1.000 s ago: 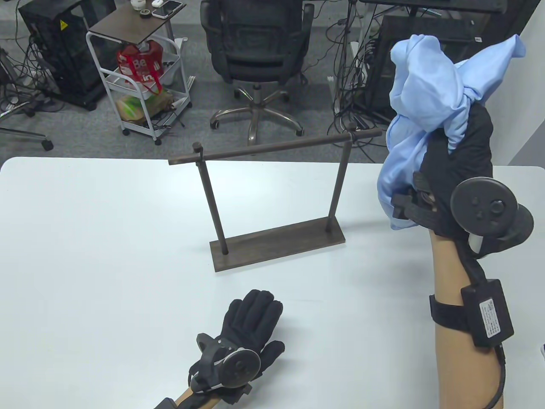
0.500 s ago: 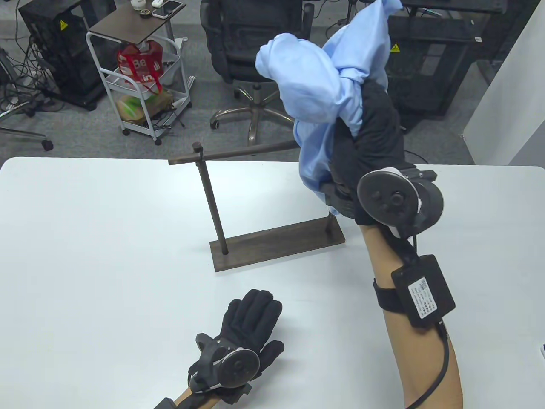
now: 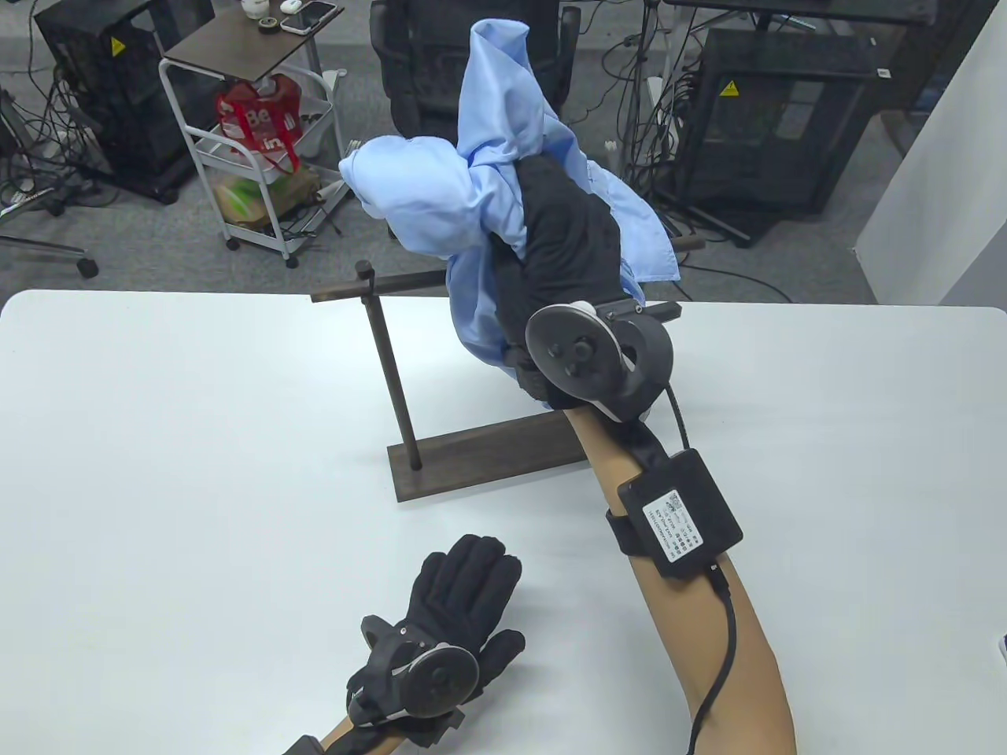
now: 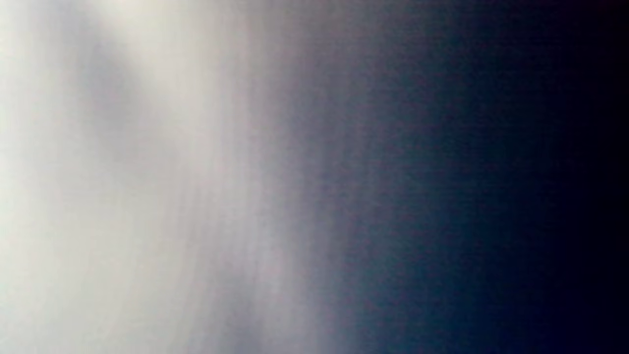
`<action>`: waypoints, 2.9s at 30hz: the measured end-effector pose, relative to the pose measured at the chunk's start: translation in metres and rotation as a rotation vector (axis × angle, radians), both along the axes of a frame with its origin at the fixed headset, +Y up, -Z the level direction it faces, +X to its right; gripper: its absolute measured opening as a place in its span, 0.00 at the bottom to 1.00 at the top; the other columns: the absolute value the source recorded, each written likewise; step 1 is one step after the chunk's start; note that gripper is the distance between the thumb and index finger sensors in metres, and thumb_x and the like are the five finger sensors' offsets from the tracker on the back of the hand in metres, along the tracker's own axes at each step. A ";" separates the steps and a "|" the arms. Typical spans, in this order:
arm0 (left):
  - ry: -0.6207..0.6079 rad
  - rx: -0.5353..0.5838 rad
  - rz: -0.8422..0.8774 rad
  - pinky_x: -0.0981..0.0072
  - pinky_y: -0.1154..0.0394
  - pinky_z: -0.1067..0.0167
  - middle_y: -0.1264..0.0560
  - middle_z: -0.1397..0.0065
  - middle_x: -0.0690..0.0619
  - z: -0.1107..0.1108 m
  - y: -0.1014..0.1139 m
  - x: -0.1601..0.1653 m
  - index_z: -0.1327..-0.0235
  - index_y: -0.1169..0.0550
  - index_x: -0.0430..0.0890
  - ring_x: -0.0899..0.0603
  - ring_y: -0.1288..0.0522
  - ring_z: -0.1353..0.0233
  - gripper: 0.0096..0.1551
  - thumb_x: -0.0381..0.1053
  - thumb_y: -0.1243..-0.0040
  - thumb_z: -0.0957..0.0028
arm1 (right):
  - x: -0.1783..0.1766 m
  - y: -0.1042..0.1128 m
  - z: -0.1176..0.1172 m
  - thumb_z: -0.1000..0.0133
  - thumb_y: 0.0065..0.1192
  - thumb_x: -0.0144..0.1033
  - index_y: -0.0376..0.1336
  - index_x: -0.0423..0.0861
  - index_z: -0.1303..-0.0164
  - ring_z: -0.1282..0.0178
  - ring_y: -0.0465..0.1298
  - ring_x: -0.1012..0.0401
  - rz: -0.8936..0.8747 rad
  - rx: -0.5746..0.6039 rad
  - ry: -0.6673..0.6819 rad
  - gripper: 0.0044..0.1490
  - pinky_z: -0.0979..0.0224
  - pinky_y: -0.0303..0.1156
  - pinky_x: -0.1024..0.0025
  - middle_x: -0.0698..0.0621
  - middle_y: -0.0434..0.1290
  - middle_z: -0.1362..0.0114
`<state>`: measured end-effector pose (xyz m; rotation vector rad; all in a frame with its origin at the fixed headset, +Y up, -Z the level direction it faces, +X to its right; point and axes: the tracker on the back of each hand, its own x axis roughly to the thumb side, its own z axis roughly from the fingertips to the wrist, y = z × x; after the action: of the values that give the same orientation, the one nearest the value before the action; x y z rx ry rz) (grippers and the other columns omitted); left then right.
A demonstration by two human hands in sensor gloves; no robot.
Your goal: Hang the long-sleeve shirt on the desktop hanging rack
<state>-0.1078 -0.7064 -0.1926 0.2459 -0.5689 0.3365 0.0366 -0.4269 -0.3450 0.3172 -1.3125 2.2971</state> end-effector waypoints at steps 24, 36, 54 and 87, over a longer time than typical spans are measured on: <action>0.000 -0.010 -0.012 0.31 0.46 0.23 0.51 0.15 0.50 0.001 0.000 0.000 0.21 0.47 0.51 0.37 0.50 0.14 0.50 0.66 0.47 0.55 | -0.020 -0.037 -0.023 0.37 0.58 0.47 0.44 0.57 0.15 0.15 0.59 0.38 0.113 -0.204 -0.001 0.43 0.22 0.55 0.30 0.40 0.49 0.10; -0.003 -0.008 -0.017 0.31 0.46 0.23 0.51 0.15 0.49 0.001 0.000 0.001 0.21 0.47 0.51 0.37 0.50 0.14 0.49 0.66 0.47 0.55 | -0.033 -0.043 -0.025 0.36 0.40 0.58 0.57 0.45 0.18 0.16 0.58 0.34 0.156 -0.283 -0.034 0.41 0.23 0.51 0.27 0.38 0.54 0.12; -0.004 -0.009 -0.024 0.31 0.45 0.23 0.51 0.15 0.49 0.001 -0.001 0.002 0.21 0.47 0.51 0.37 0.50 0.14 0.49 0.66 0.47 0.55 | -0.027 -0.036 -0.007 0.38 0.50 0.60 0.49 0.51 0.14 0.13 0.55 0.35 0.265 -0.328 0.043 0.45 0.21 0.49 0.28 0.41 0.54 0.09; 0.011 -0.024 -0.021 0.31 0.46 0.23 0.52 0.15 0.49 -0.004 -0.001 0.003 0.21 0.48 0.51 0.37 0.50 0.14 0.50 0.66 0.48 0.55 | 0.098 -0.240 0.174 0.40 0.53 0.62 0.40 0.46 0.13 0.12 0.46 0.34 0.326 -0.503 0.331 0.54 0.22 0.47 0.27 0.39 0.43 0.08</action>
<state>-0.1049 -0.7072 -0.1969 0.2187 -0.5562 0.3212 0.1350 -0.6672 -0.1712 0.7377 -0.5253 2.5962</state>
